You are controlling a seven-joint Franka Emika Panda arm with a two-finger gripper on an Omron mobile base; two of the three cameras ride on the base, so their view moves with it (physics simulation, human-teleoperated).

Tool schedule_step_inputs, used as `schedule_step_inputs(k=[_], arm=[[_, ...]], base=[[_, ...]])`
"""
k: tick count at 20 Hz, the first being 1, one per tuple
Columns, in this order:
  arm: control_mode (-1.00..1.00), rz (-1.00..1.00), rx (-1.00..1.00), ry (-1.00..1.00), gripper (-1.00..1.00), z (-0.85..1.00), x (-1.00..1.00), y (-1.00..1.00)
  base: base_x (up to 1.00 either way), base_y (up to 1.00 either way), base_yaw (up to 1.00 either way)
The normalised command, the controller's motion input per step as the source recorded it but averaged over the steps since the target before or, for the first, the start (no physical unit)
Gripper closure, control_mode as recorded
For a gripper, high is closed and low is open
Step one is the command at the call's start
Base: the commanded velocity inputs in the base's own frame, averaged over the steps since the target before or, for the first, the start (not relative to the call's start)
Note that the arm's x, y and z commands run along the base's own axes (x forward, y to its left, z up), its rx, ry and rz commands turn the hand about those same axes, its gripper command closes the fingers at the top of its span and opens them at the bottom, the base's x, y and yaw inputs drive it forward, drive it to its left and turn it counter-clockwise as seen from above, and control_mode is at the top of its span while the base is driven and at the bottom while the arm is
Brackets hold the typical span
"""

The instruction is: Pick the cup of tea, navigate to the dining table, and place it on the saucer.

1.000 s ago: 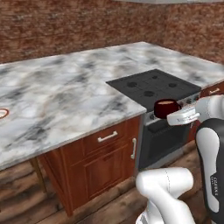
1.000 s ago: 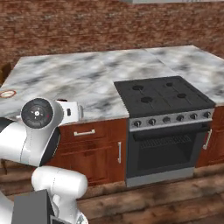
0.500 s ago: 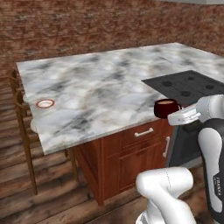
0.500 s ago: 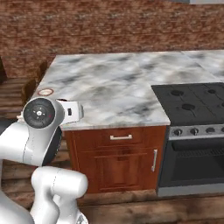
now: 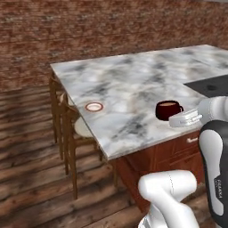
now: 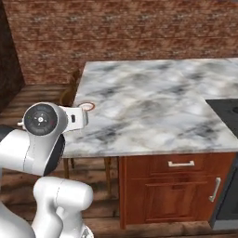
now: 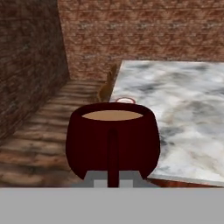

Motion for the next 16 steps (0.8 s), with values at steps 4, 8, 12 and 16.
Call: schedule_step_inputs(k=[4,8,12,16], arm=[[1.00,0.00,0.00,0.00,1.00,0.00,0.00,0.00],[1.00,0.00,0.00,0.00,1.00,0.00,0.00,0.00],[1.00,0.00,0.00,0.00,1.00,0.00,0.00,0.00],[1.00,0.00,0.00,0.00,1.00,0.00,0.00,0.00]], base=[[0.05,1.00,0.00],[0.00,1.00,-0.06],[0.07,1.00,-0.36],[0.17,1.00,-0.49]])
